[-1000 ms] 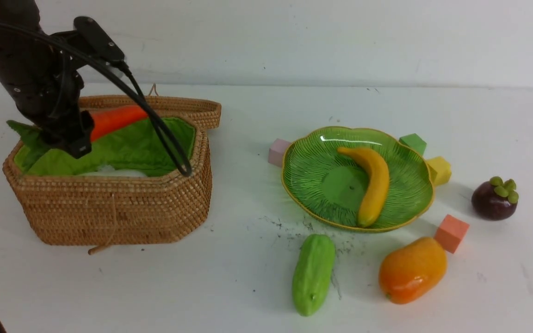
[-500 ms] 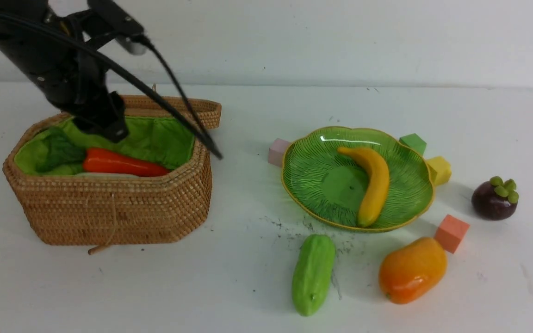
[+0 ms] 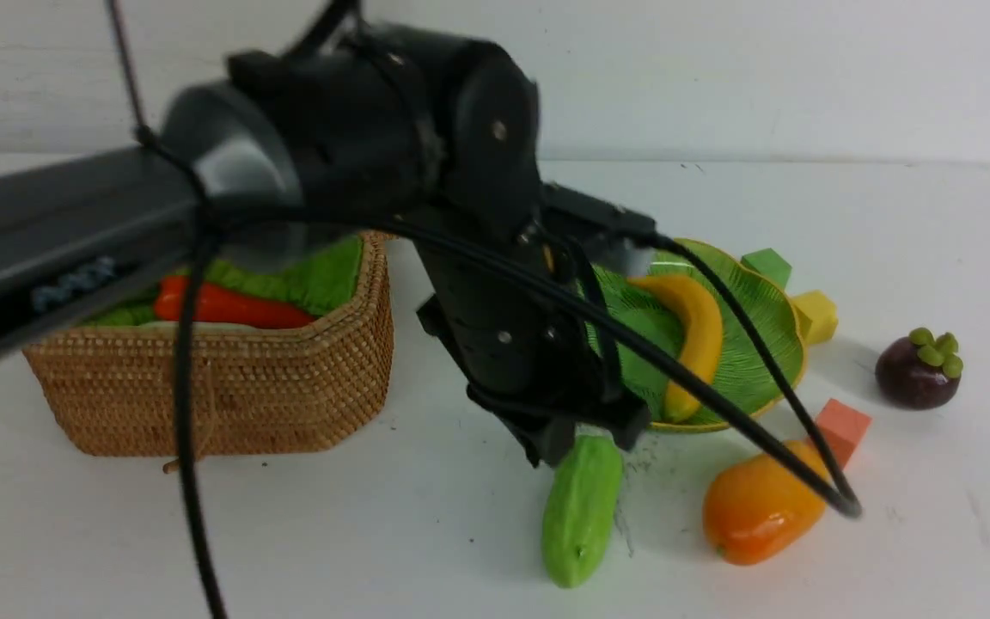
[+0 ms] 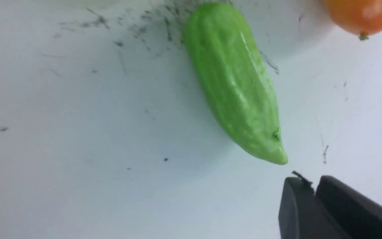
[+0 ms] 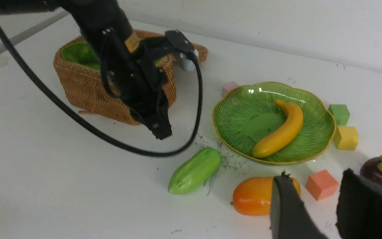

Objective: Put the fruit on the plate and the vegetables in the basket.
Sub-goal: Take a chayote with your left arm and place it on the basket on the left.

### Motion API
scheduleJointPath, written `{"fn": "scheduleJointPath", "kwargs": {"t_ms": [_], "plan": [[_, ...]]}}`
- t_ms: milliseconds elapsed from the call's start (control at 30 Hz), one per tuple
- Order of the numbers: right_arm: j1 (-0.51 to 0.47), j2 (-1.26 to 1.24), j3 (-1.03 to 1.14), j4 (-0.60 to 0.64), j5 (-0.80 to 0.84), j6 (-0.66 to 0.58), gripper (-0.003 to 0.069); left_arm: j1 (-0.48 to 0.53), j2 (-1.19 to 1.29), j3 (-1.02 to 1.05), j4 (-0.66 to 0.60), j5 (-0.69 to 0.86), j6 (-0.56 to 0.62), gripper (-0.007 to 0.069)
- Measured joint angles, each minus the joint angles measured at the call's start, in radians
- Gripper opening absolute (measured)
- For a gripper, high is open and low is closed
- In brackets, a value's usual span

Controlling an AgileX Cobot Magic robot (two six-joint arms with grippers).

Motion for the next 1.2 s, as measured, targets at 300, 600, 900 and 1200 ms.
{"fn": "scheduleJointPath", "kwargs": {"t_ms": [300, 600, 900, 1200], "plan": [[0.0, 0.0, 0.0, 0.0, 0.09, 0.0, 0.0236, -0.007, 0.191, 0.0, 0.032, -0.132, -0.114, 0.0582], [0.0, 0.0, 0.0, 0.004, 0.094, 0.0, 0.0236, -0.007, 0.269, -0.002, 0.058, -0.244, -0.141, 0.0548], [0.0, 0.0, 0.0, 0.004, 0.105, 0.0, 0.0236, -0.007, 0.27, -0.036, 0.064, -0.038, -0.156, 0.0432], [0.0, 0.0, 0.0, 0.004, 0.092, 0.0, 0.0236, -0.038, -0.012, -0.063, 0.197, 0.093, -0.068, 0.0432]]}}
